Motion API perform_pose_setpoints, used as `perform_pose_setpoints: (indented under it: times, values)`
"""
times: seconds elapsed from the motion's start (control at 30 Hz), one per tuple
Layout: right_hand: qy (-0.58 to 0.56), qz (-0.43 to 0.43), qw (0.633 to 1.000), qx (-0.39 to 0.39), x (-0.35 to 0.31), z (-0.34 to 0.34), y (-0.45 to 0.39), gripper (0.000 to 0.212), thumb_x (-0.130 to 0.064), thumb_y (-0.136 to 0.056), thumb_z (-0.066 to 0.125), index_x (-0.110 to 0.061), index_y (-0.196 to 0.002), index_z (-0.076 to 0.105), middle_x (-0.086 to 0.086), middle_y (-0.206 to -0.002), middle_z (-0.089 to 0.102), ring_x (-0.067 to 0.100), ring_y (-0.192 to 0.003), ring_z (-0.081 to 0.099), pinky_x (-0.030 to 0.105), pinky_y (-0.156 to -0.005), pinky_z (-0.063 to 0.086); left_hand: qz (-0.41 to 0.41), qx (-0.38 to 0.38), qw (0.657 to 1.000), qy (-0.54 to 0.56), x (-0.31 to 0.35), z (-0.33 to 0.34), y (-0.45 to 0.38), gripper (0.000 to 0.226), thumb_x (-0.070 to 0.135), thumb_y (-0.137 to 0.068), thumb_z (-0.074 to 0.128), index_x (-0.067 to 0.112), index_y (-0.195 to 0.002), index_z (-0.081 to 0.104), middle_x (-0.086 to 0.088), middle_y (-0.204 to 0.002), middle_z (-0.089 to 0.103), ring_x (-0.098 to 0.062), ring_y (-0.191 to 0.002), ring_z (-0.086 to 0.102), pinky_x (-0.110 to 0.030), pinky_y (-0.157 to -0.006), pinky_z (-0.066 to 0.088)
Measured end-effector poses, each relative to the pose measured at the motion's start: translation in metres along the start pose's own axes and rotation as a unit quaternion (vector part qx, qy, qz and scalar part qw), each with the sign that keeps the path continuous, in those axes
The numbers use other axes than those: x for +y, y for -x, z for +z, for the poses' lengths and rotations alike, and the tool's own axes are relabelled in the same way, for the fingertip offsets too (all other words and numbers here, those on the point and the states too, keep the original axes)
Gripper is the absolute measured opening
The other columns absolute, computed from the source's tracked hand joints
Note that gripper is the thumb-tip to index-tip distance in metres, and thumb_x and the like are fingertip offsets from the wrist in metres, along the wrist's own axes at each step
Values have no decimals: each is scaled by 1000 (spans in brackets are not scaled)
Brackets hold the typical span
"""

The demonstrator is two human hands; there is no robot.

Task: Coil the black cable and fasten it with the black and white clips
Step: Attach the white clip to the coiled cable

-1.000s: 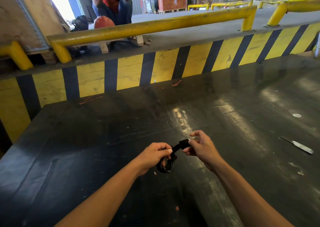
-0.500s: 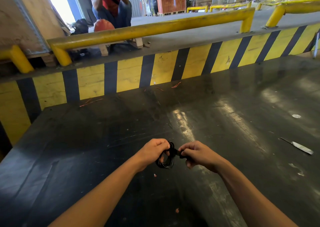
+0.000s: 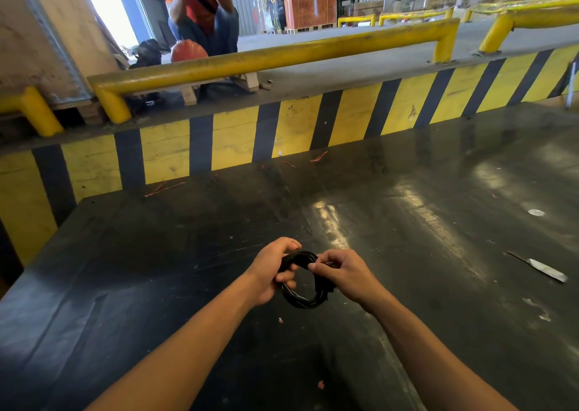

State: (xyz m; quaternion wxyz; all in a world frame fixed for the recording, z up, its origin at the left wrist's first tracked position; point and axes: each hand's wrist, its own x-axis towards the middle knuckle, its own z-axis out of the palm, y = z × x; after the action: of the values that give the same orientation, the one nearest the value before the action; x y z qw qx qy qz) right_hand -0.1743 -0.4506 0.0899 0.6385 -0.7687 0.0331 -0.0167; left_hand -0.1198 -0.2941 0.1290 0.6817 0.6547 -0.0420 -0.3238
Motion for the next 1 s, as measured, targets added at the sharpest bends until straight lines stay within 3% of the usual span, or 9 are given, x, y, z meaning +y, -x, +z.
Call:
perform_pose_setpoints:
  times: [0.1,0.23,0.3,0.4,0.6,0.67,0.77,0.87,1.0]
  values:
    - [95,-16,991,90,1,8,-3,16,-18,-76,70,-18,-62,62,-3,-53,59,8,-48,53,25,-49,42,9,-9,1000,11,2,1,1,17,17,-92,43,8,-104,49,-4,-60,47,-10,-39,37,-27,-48,38]
    - [125,-18,976,179,-2,3,-4,16,-16,-74,67,-17,-60,60,-1,-55,58,14,-53,53,30,-54,42,18,5,1000,0,-4,-2,4,35,9,-87,61,11,-121,51,-9,-90,63,-19,-83,63,-35,-77,52]
    - [123,-9,971,205,-4,0,-2,14,-16,-75,66,-14,-63,61,3,-58,61,17,-55,55,34,-55,45,6,21,1000,-17,-11,-3,7,35,10,-84,66,11,-118,56,-9,-102,65,-24,-99,65,-43,-91,51]
    - [129,1,966,223,-3,-3,-2,13,-18,-76,65,-10,-66,63,8,-62,64,23,-60,60,40,-57,50,-3,27,1000,0,-20,0,7,22,9,-86,63,7,-108,63,-9,-98,67,-28,-102,65,-51,-97,48]
    - [316,6,939,134,4,0,-4,17,-35,-80,63,-20,-77,70,-6,-90,52,16,-88,54,35,-76,46,48,85,995,22,-15,11,2,24,8,-87,63,7,-110,62,-13,-104,65,-26,-101,65,-47,-89,55]
    - [288,24,947,139,-1,2,-6,19,-38,-82,61,-24,-70,69,-8,-79,53,15,-83,53,35,-76,45,47,92,995,6,-15,16,1,28,8,-86,64,8,-113,61,-19,-109,66,-28,-103,66,-44,-87,56]
    - [161,82,977,112,-13,2,-8,25,-28,-82,59,-23,-57,62,-7,-62,57,15,-67,55,32,-63,44,40,89,995,-4,-18,23,2,32,9,-85,65,10,-116,60,-18,-109,68,-26,-101,68,-40,-85,57]
    - [85,106,988,78,-23,-2,-3,21,-26,-82,61,-14,-66,67,0,-65,60,15,-62,56,30,-56,44,43,94,995,4,-20,22,1,32,8,-84,66,9,-115,61,-15,-108,69,-25,-102,67,-37,-83,57]
    - [69,124,988,53,-27,-4,0,23,-29,-83,63,-8,-76,70,4,-70,62,16,-59,56,25,-48,41,48,102,994,-1,-21,19,-1,31,9,-82,69,7,-112,65,-11,-107,70,-25,-104,66,-41,-89,55]
